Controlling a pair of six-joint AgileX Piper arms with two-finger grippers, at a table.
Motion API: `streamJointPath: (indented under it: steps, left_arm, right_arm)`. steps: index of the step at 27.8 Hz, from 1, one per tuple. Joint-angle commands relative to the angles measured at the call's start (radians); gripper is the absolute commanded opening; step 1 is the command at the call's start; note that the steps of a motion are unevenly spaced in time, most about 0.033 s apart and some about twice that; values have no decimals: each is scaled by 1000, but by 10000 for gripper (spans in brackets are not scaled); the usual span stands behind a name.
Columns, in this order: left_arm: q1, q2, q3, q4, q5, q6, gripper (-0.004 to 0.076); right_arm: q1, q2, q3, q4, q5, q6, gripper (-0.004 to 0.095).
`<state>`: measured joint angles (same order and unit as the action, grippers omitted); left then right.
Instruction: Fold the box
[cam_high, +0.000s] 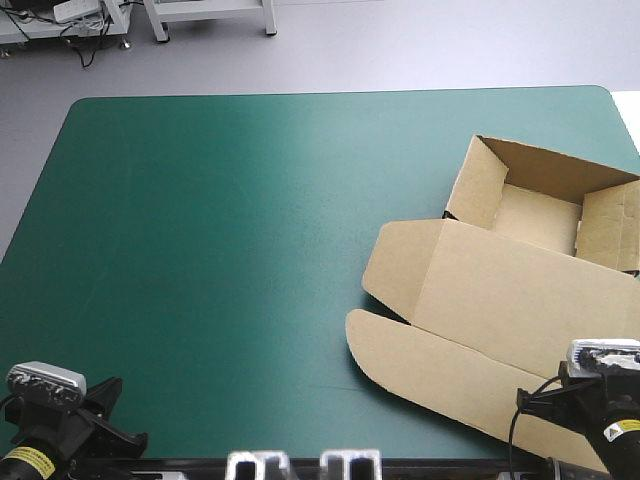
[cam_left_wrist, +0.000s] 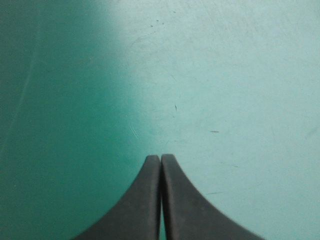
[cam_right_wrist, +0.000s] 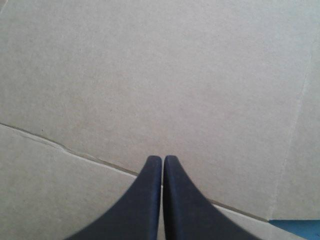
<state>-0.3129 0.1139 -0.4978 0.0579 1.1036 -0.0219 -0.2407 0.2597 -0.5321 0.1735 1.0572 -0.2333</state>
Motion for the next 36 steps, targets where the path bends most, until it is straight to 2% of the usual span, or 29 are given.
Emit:
streamJointPath:
  steps: [1,6,36]
  left_arm:
    - [-1,17,-3,-50,-70,66,-10]
    - [-1,17,-3,-52,-70,67,-10]
    - [-1,17,-3,-52,-70,65,-10]
  right_arm:
    - [37,-56,14,-61,-49,0,-3]
    - [57,-82,30,-90,-43,30,-3]
    - [57,-82,30,-86,-43,30,-20]
